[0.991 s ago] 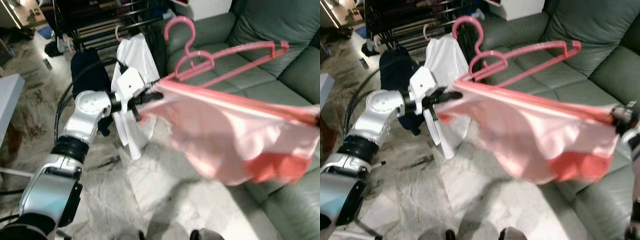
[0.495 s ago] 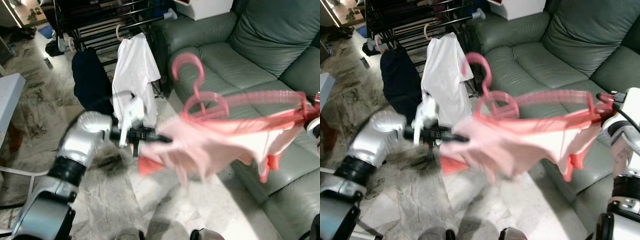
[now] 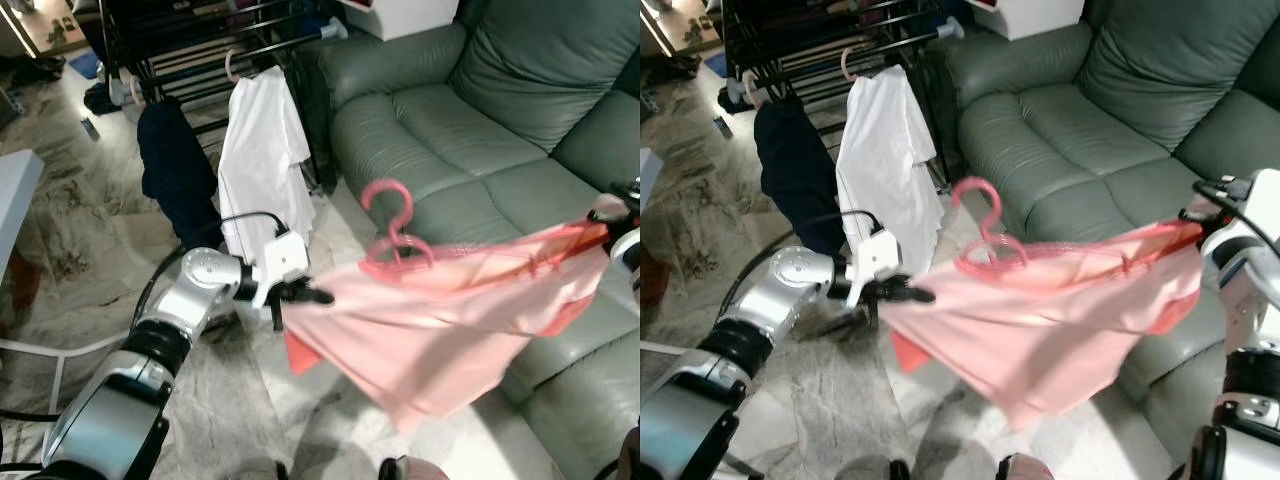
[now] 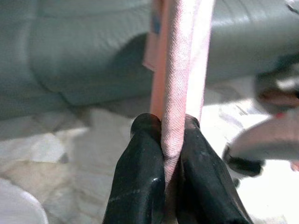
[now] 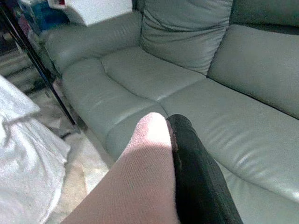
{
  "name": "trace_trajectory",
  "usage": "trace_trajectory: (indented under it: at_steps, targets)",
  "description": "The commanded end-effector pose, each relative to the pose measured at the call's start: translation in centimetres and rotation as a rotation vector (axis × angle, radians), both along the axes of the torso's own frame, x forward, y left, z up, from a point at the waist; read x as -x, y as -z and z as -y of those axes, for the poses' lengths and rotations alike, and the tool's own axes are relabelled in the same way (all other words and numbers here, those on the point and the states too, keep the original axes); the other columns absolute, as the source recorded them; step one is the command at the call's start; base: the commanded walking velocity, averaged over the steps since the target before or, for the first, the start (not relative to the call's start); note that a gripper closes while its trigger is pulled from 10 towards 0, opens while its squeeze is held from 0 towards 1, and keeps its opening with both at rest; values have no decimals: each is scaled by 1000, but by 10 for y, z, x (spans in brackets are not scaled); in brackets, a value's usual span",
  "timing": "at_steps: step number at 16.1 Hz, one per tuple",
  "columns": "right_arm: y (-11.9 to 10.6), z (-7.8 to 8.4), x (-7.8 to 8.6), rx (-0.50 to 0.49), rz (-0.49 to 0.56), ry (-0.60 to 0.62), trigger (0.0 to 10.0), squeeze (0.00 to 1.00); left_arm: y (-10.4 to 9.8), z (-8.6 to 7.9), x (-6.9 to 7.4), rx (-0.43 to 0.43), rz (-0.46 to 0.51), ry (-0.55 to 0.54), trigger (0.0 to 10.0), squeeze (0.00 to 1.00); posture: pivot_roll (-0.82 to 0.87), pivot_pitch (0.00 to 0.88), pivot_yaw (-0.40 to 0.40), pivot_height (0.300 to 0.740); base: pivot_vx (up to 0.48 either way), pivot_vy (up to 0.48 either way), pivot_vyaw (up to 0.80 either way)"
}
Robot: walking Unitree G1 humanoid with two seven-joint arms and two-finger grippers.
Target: Hang hanger
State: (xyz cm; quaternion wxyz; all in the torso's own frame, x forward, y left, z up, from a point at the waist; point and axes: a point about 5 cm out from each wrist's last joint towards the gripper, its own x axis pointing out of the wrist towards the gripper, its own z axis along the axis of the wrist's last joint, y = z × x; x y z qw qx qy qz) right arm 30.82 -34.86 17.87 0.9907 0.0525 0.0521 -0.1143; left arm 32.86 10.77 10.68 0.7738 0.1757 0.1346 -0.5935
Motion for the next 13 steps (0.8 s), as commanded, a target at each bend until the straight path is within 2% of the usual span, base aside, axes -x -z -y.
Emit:
trace_trajectory:
  at_steps: [1, 2, 4, 6, 8, 9, 11, 12, 13]
  targets:
    - [-11, 0, 1, 6, 50, -16, 0, 0, -6, -9, -9, 43, 9, -85, 0, 0, -111, 48, 73, 740, 0, 0, 0]
    - [-13, 0, 0, 10, 66, -19, 0, 0, -6, -12, -12, 44, 12, -118, 0, 0, -111, 48, 73, 740, 0, 0, 0]
    - [-18, -8, -4, 15, 89, -64, 0, 0, 4, -21, -16, -58, 54, -187, 0, 0, -108, 46, 72, 740, 0, 0, 0]
    - [-17, -14, -7, 33, 80, -82, 0, 0, 10, -21, -13, -118, 88, -165, 0, 0, -108, 46, 72, 740, 0, 0, 0]
    - [-13, -21, -11, 45, 72, -90, 0, 0, 20, -19, -10, -269, 190, -136, 0, 0, -108, 43, 71, 740, 0, 0, 0]
    - [-11, -32, -18, 75, 77, -94, 0, 0, 25, -15, -12, -270, 205, -198, 0, 0, -117, 39, 78, 740, 0, 0, 0]
    - [-11, -53, -33, 49, 107, -69, 0, 0, 30, -8, -19, -251, 225, -373, 0, 0, -119, 37, 81, 740, 0, 0, 0]
    - [-12, -77, -45, 25, 134, -89, 0, 0, 31, -2, -24, -187, 195, -547, 0, 0, -115, 28, 84, 740, 0, 0, 0]
    - [-12, -113, -57, 1, 158, -168, 0, 0, 28, 7, -29, -76, 136, -708, 0, 0, -110, 23, 84, 740, 0, 0, 0]
